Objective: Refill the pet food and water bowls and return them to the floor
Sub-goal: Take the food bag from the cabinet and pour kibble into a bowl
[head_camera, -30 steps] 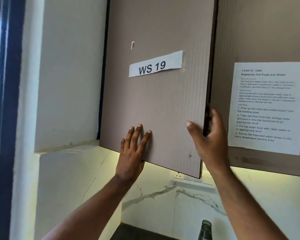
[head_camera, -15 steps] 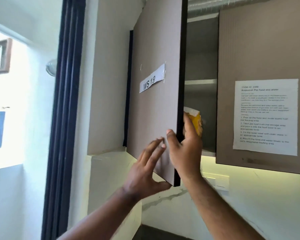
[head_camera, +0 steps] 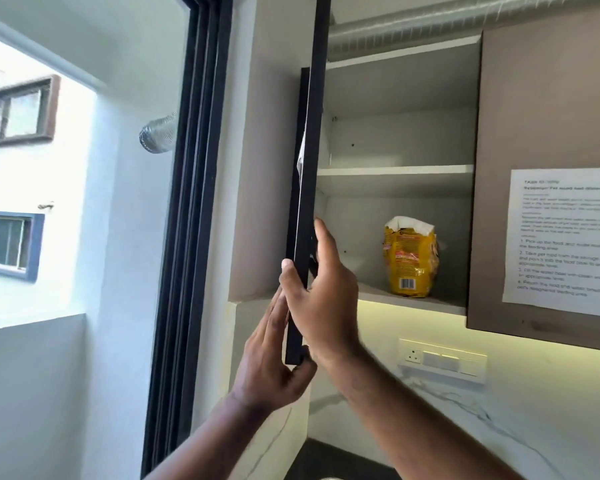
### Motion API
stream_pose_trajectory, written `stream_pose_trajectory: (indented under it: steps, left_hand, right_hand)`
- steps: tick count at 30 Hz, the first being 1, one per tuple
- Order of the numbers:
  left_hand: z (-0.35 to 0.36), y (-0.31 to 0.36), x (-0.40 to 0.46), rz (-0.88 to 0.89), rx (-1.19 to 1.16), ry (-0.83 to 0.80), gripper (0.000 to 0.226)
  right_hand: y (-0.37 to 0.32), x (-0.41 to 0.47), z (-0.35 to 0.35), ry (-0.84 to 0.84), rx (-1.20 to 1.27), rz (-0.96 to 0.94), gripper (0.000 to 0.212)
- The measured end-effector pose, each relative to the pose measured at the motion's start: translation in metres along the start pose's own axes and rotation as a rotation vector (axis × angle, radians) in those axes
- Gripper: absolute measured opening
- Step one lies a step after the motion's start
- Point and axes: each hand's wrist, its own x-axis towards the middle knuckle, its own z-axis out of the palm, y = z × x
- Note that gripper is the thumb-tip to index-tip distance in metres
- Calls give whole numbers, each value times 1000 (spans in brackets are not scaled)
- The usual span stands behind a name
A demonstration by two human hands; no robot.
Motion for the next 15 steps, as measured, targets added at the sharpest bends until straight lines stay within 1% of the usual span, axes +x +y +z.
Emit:
stream_pose_trajectory:
  steps: [2, 5, 9, 12, 15]
  left_hand:
    - [-3, -6, -2, -5, 16, 5, 98]
    - [-5, -11, -4, -65, 7, 28, 99]
    - [-3, -12, -6, -53, -11, 58, 98]
    - [-2, -12, -10, -53, -26, 115, 89]
    - [6, -10, -17, -64, -11, 267, 76]
  right_hand:
    - [3, 1, 2, -34, 25, -6, 68]
    - [12, 2, 6, -110, 72, 12, 74]
    - [33, -2, 4, -166, 130, 29, 81]
    - [54, -6, -1, -185, 118, 61, 79]
    - [81, -6, -10, -171, 113, 116, 75]
